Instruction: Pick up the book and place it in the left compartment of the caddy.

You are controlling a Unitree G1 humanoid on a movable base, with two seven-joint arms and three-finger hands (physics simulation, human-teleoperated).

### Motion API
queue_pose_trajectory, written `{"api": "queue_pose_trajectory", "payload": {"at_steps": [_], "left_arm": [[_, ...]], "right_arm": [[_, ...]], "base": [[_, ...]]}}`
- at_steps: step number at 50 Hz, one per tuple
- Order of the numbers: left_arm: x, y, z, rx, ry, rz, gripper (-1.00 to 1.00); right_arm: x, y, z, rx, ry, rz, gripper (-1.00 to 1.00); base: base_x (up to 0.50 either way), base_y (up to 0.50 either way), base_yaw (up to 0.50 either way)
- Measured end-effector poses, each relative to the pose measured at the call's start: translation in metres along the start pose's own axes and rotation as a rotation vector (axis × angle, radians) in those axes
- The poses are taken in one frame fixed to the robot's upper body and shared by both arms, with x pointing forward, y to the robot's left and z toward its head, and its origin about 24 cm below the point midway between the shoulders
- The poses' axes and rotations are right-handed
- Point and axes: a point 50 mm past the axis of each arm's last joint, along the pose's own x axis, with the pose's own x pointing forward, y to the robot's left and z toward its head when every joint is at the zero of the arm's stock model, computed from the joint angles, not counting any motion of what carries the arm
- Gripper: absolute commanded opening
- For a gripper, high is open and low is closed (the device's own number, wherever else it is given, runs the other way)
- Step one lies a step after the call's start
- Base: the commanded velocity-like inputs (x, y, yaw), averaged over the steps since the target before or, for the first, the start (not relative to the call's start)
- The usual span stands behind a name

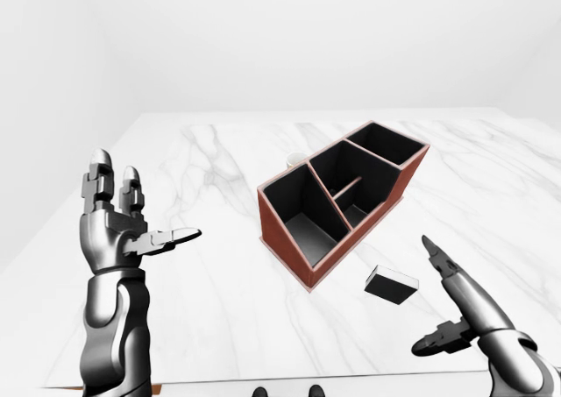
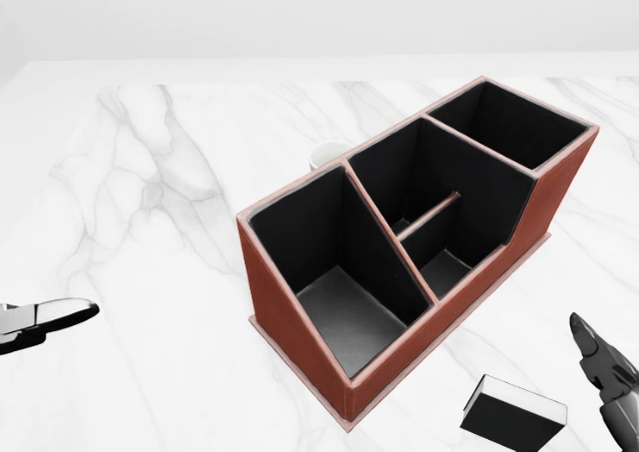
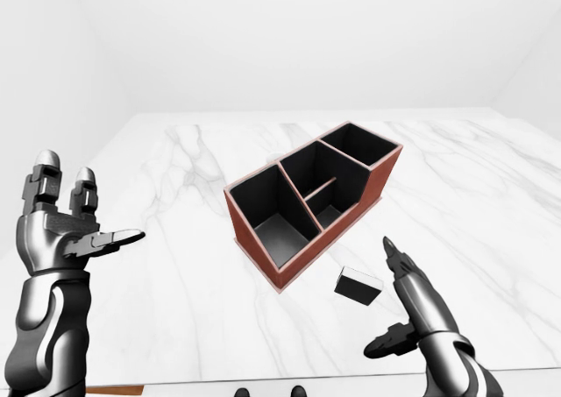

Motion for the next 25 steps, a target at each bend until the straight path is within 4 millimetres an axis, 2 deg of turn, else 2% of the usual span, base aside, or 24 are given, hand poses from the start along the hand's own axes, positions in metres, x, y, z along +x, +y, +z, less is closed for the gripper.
{"api": "queue_pose_trajectory", "payload": {"at_steps": [12,25], "left_arm": [[0.000,0.000,-0.001,0.002,0.005,0.000,1.00],[0.000,0.000,0.000,0.002,0.001,0.001,1.00]], "right_arm": [[0.006,-0.001,-0.011,0.002,0.037,0.016,1.00],[0.012,-0.003,-0.015,-0.019,0.051,0.028,1.00]], "base": [[0.00,0.00,0.00],[0.00,0.00,0.00]]}}
